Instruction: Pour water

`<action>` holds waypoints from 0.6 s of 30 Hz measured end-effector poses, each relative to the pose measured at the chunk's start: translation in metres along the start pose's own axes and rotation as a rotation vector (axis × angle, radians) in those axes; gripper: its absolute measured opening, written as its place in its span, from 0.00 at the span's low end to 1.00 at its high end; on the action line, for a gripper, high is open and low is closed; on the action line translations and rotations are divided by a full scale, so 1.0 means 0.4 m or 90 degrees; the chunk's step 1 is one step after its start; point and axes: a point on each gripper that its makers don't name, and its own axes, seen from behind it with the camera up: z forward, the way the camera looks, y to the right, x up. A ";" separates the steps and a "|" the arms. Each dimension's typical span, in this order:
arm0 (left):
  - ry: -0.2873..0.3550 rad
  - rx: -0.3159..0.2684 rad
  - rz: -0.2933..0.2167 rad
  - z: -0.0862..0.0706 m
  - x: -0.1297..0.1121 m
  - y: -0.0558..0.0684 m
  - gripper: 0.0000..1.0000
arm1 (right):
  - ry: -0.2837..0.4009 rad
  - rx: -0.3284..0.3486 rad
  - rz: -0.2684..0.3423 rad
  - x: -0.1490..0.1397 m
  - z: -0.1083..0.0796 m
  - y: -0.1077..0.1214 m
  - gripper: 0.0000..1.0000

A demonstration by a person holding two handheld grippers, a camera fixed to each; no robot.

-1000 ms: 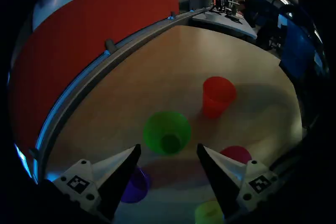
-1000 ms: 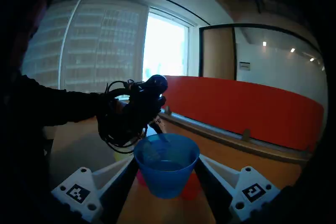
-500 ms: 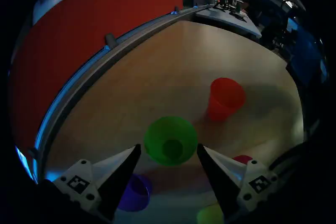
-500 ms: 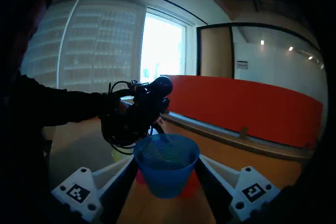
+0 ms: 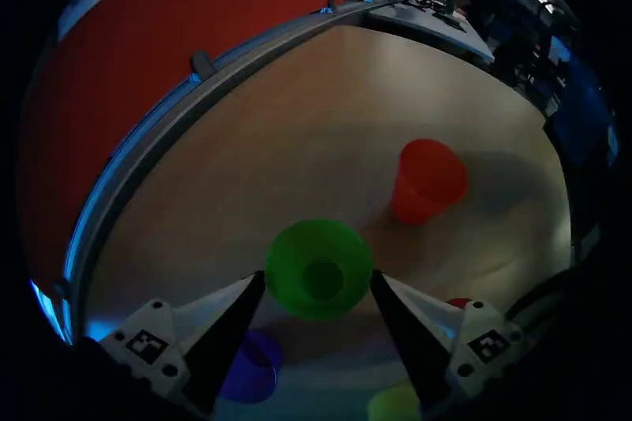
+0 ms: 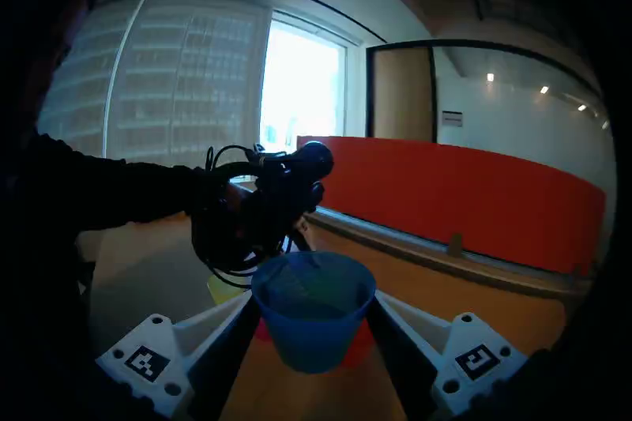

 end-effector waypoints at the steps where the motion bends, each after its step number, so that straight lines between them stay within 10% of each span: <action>1: -0.002 0.001 0.001 0.001 0.000 0.000 1.00 | 0.000 -0.001 0.001 -0.001 -0.001 0.001 0.89; 18: -0.011 0.001 -0.009 0.002 -0.002 0.004 0.89 | 0.002 -0.005 0.005 -0.007 -0.011 0.008 0.89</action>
